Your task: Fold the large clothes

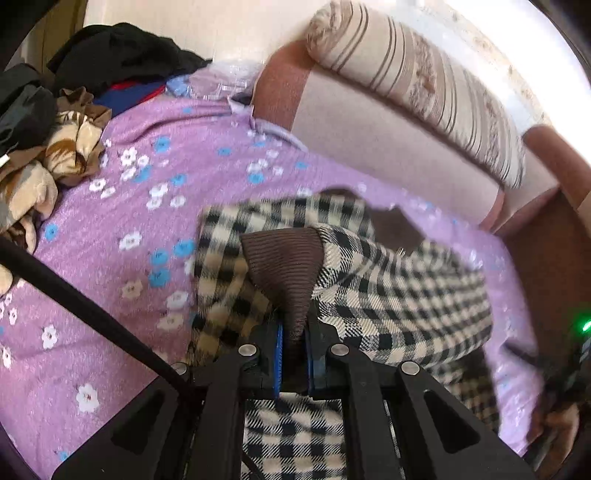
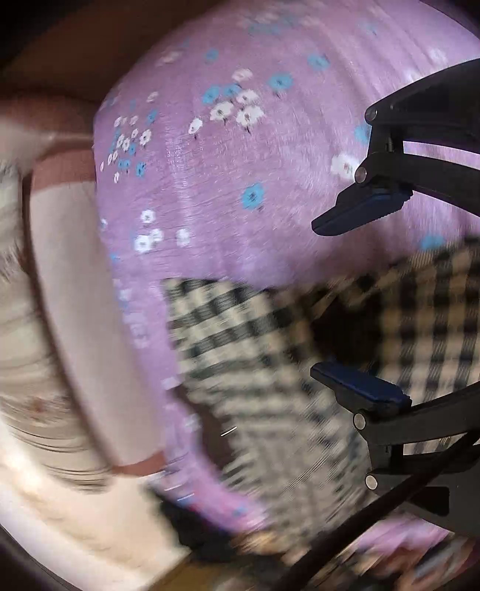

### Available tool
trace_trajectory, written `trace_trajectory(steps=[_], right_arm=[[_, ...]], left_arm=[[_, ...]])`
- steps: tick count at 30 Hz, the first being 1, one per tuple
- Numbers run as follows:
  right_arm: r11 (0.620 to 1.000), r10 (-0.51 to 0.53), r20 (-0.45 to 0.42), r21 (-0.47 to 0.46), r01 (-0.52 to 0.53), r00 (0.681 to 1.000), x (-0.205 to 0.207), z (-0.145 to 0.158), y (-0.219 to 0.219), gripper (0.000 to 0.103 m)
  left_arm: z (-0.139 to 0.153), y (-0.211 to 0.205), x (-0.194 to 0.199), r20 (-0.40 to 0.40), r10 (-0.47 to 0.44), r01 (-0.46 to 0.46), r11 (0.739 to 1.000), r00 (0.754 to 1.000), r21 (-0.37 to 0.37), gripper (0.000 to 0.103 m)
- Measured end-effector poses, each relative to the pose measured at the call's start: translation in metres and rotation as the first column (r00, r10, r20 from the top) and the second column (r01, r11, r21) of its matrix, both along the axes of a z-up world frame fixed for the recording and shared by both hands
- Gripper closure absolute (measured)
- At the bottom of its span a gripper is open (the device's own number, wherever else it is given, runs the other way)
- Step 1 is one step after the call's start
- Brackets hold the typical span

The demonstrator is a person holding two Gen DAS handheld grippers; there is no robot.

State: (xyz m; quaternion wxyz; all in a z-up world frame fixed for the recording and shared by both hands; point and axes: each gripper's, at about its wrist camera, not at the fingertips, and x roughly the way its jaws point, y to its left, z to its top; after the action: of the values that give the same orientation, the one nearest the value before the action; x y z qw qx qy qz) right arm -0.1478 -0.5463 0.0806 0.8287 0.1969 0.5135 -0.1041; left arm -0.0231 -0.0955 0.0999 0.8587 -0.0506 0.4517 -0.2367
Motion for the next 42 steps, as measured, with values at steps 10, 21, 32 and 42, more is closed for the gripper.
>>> trace_trajectory(steps=[10, 21, 32, 42], right_arm=[[0.999, 0.028, -0.002, -0.016, -0.028, 1.0, 0.014, -0.03, 0.007, 0.085], [0.998, -0.057, 0.078, 0.005, 0.056, 0.995, -0.014, -0.004, -0.024, 0.084], [0.891, -0.146, 0.101, 0.445, 0.087, 0.984, 0.005, -0.04, -0.018, 0.03], [0.911, -0.269, 0.15, 0.36, 0.2, 0.951, 0.009, -0.042, -0.033, 0.097]], left_arm=[[0.013, 0.011, 0.017, 0.018, 0.034, -0.032, 0.996, 0.999, -0.087, 0.094], [0.003, 0.005, 0.017, -0.027, 0.031, -0.035, 0.992, 0.999, -0.124, 0.094], [-0.003, 0.006, 0.017, -0.038, 0.028, -0.031, 0.996, 0.999, -0.084, 0.094], [-0.032, -0.013, 0.015, -0.071, 0.013, -0.009, 0.998, 0.997, 0.055, 0.087]])
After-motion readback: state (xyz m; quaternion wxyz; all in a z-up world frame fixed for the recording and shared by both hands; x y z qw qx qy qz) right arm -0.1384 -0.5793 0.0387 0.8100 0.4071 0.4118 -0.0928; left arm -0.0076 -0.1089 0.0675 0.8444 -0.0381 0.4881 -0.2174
